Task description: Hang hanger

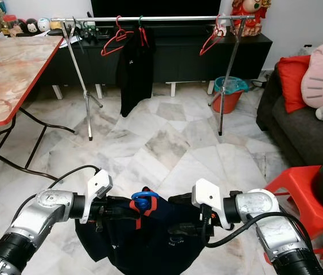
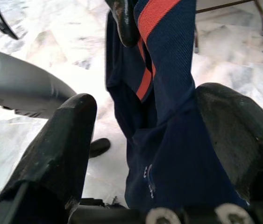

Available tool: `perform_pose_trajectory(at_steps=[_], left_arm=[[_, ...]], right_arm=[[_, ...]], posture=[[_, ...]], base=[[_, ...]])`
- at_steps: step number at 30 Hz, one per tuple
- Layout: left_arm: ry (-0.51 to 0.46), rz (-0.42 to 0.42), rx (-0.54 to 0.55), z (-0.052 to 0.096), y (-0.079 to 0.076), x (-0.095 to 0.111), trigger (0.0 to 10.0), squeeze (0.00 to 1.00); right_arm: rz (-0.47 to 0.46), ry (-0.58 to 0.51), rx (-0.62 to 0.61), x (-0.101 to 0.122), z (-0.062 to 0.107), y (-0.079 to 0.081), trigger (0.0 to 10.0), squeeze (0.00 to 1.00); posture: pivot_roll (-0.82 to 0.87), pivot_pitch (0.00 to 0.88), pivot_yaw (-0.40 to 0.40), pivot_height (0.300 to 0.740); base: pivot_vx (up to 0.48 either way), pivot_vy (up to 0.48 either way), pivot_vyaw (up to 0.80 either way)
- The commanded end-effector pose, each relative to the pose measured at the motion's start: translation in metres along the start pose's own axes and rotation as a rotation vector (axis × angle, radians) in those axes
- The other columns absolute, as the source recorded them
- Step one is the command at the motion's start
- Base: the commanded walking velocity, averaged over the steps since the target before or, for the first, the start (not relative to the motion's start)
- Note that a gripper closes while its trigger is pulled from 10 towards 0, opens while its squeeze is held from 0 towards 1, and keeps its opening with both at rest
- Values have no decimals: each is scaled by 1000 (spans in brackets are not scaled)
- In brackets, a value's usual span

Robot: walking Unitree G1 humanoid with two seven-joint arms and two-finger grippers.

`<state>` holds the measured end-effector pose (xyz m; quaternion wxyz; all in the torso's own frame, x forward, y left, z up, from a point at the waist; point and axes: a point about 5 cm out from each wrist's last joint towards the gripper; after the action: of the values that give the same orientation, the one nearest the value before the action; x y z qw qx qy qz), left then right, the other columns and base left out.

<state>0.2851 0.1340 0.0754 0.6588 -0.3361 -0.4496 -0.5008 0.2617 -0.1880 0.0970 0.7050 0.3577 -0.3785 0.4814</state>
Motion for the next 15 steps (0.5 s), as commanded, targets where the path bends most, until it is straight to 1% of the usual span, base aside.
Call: perform_pose_trajectory(at_steps=[1, 3, 5, 6, 7, 8, 9, 10, 11, 12, 13, 14, 15], left_arm=[[-14, -28, 37, 2, 6, 5, 0, 0], [-17, -26, 46, 2, 6, 4, 0, 0], [-20, -25, 64, 2, 7, 3, 0, 0], [-20, -27, 75, 3, 8, 2, 0, 0], [-18, -29, 91, 3, 9, 2, 0, 0], [-13, -34, 118, 4, 11, 1, 0, 0], [-5, -43, 155, 4, 14, 0, 0, 0], [8, -60, 227, 4, 19, -1, 0, 0], [17, -68, 300, 4, 24, -2, 1255, 0], [21, -68, 358, 4, 28, -3, 3961, 0], [22, -67, 393, 4, 30, -4, 3961, 0], [22, -66, 427, 4, 31, -5, 8353, 0], [19, -58, 449, 4, 32, -5, 10000, 0]], right_arm=[[8, -15, -37, 2, 7, -2, 10000, 1000], [7, -22, -48, 2, 7, -2, 10000, 1000], [18, -29, -106, 2, 8, -7, 10000, 1000], [23, -33, -135, 3, 8, -10, 10000, 937], [28, -40, -172, 3, 9, -13, 10000, 506], [20, -49, -218, 3, 10, -17, 10000, 0], [11, -55, -264, 3, 10, -20, 10000, 0], [5, -65, -333, 2, 11, -26, 10000, 0], [-10, -79, -401, 1, 12, -30, 10000, 0], [-33, -97, -469, -1, 12, -34, 10000, 0], [-50, -108, -514, -3, 13, -37, 10000, 0], [-67, -114, -566, -5, 12, -39, 10000, 0], [-83, -116, -618, -9, 12, -42, 10000, 0]], posture=[[-208, 0, -17, 740], [-207, 0, -16, 740], [-206, 0, -14, 740], [-206, 0, -14, 740], [-205, 0, -13, 740], [-205, 0, -11, 740], [-205, 0, -11, 740], [-206, 0, -9, 740], [-206, 0, -9, 740], [-214, 0, 1, 740], [-214, 0, 1, 740], [-217, 0, 7, 740], [-219, 0, 9, 740]], base=[[0, 0, 0], [0, 0, 0], [0, 0, 0], [0, 0, 0], [0, 0, 0], [0, 0, 0], [0, 0, 0], [0, 0, 0], [0, 0, 0], [0, 0, 0], [0, 0, 0], [0, 0, 0], [0, 0, 0]])
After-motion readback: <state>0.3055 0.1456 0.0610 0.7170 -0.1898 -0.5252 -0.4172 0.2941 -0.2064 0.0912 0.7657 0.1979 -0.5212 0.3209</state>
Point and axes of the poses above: a point about 5 cm out from each wrist's last joint towards the gripper, its own z axis pointing back from the gripper into the wrist, its own x axis along the axis of the wrist's last joint, y = z × x, and after that the axes turned 10 degrees about -z, right-handed
